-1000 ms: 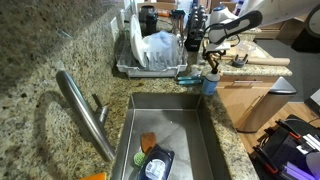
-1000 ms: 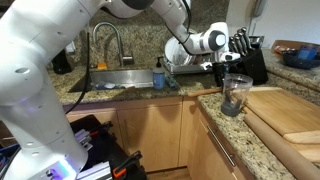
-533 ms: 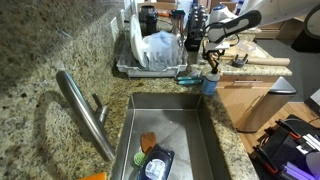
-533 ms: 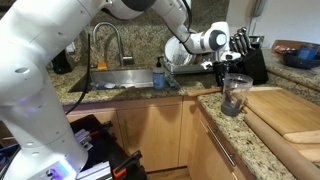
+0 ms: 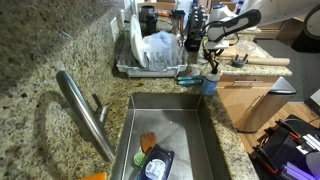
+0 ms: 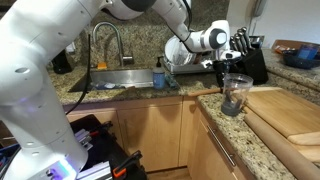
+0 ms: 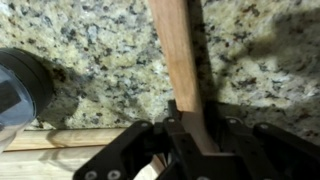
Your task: Put the wooden spoon in the cup
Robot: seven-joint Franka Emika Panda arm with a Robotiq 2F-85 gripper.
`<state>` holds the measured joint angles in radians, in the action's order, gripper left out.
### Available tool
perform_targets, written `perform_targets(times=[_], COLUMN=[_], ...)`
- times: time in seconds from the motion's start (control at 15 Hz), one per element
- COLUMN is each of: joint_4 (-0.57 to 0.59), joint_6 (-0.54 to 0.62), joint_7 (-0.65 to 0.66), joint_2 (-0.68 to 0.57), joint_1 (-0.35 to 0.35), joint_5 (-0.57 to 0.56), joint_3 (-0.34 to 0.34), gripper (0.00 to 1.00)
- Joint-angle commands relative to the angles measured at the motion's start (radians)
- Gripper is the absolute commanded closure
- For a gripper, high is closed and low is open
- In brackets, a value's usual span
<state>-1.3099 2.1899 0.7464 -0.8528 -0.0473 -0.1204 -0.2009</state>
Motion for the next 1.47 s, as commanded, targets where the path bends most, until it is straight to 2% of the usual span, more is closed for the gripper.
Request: perform_targets(times=[0.0,0.13,0.27,0.67,0.93,1.2,1.4], joint_4=[0.038,0.016,-0.029,-0.181,-0.315,-0.407,-0.468], joint_6=[-0.086,-0.154,-0.175,-0.080,0.077,0.228,0.364], joint_7=[-0.002,-0.005,-0.031,-0.024,0.134,0.322,0.496], joint_2=[-0.010,0.035,0.096,0.282,0.435,0.567,0.645], joint_1=[-0.004,0.002,0.005,0.042,0.079,0.082,0.084], joint_5=[0.039,0.047,0.036,-0.027,-0.180,-0.320,-0.488], joint_3=[-0.006,-0.006,-0.003,-0.026,-0.106,-0.152,-0.178], gripper=[0.94,0.97,0.95,0.95,0.95,0.95,0.95])
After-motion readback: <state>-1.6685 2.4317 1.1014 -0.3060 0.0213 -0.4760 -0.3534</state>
